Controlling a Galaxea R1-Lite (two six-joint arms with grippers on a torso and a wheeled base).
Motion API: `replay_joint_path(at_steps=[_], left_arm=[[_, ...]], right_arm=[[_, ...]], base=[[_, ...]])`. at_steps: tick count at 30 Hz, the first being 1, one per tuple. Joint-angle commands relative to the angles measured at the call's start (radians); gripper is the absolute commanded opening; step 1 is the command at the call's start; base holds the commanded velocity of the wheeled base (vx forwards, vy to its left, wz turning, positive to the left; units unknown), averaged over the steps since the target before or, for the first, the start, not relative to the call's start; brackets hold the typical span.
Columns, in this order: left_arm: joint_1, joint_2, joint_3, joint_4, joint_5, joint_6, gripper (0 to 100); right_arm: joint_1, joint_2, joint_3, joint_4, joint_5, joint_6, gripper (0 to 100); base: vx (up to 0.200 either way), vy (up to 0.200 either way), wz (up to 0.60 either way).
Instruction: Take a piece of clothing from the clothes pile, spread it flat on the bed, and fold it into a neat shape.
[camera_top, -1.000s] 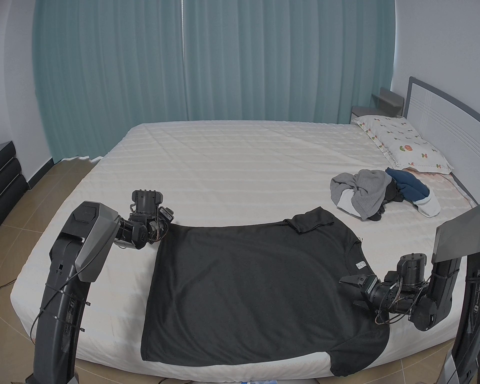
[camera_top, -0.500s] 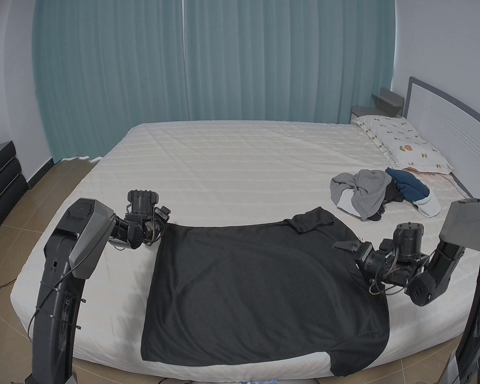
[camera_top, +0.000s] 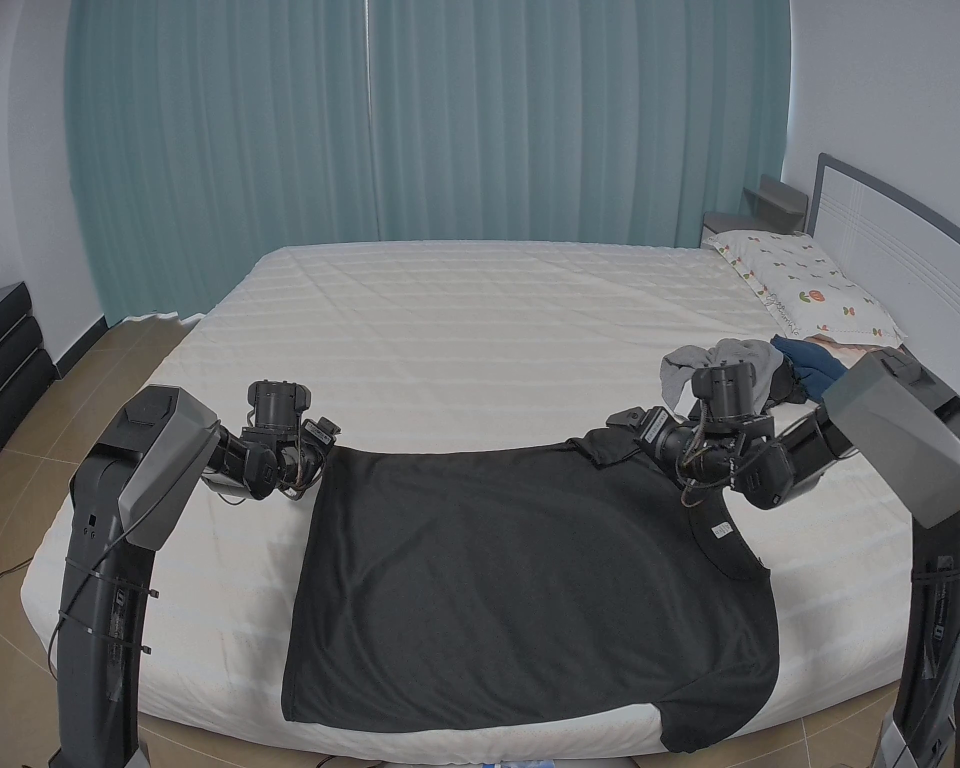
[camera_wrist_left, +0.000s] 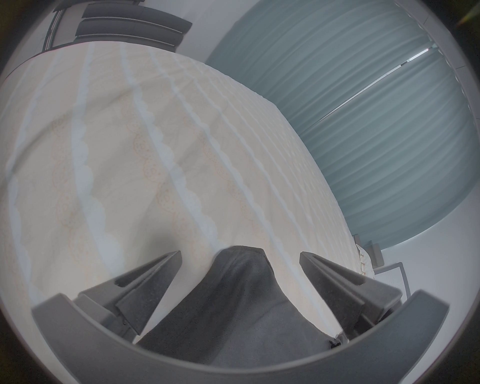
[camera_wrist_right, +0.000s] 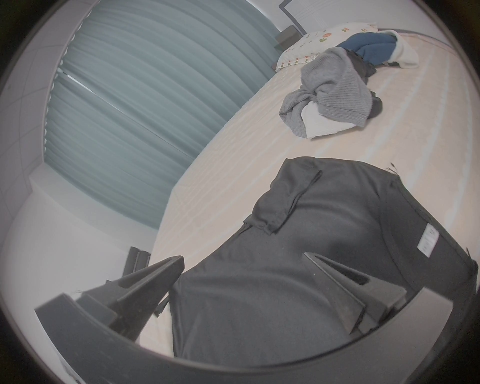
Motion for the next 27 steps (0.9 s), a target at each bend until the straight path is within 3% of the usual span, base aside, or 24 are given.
replay_joint_path(at_steps=[1, 16, 27], left_arm=[[0.002, -0.026, 0.035, -0.002, -0.01, -0.008, 100], [0.002, -0.025, 0.037, -0.002, -0.01, -0.008, 100], [0.0, -0.023, 0.035, -0.002, -0.009, -0.007, 100]], right_arm=[[0.023, 0.246, -0.327, 0.237, -0.092, -0.046, 100], [0.026, 0.385, -0.64, 0.411, -0.147, -0.046, 100], [0.021, 0.461, -0.747, 0.414, -0.15, -0.044, 100]], base=[[0.0, 0.0, 0.0], [0.0, 0.0, 0.0], [0.0, 0.0, 0.0]])
